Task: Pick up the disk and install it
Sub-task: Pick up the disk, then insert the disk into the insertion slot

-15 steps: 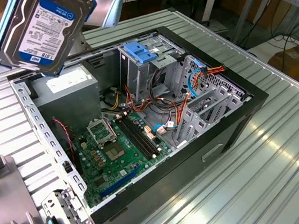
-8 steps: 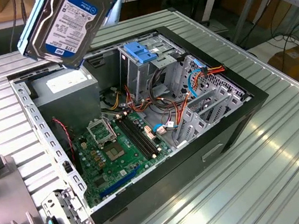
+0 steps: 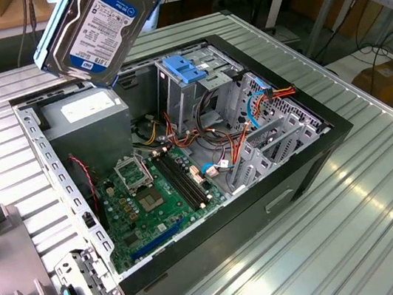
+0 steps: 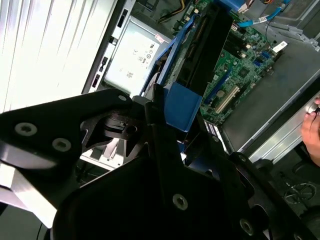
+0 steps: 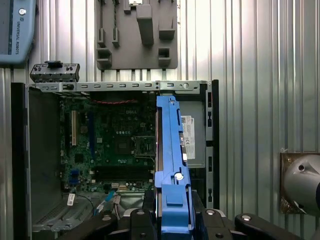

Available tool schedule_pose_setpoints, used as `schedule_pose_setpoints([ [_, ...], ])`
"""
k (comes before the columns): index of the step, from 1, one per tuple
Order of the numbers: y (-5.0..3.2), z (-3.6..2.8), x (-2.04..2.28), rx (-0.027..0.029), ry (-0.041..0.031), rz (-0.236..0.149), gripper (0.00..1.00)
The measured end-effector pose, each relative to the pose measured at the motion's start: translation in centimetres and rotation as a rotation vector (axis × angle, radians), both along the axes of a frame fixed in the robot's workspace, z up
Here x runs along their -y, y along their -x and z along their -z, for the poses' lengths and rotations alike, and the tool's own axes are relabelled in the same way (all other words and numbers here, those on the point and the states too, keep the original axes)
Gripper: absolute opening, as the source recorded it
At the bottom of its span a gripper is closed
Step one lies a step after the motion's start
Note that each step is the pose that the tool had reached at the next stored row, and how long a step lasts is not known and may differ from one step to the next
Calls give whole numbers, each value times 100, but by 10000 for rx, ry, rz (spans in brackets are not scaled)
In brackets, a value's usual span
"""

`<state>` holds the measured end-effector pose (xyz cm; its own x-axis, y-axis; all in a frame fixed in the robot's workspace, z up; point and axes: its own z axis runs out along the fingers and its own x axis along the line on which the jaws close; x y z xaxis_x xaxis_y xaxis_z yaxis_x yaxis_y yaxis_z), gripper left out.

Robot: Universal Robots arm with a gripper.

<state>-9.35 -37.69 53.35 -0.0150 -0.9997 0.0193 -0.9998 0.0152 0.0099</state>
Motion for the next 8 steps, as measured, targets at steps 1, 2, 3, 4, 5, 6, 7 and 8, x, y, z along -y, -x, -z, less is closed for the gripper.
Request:
schedule_pose_setpoints([
  [1, 0, 0, 0, 0, 0, 0, 37],
  [2, 0, 0, 0, 0, 0, 0, 37],
  [3, 0, 0, 0, 0, 0, 0, 37],
  [4, -1, 0, 0, 0, 0, 0, 37],
  [5, -1, 0, 0, 0, 0, 0, 37],
  [6, -2, 0, 0, 0, 0, 0, 37],
  [7, -3, 0, 0, 0, 0, 0, 37],
  [8, -3, 0, 0, 0, 0, 0, 37],
])
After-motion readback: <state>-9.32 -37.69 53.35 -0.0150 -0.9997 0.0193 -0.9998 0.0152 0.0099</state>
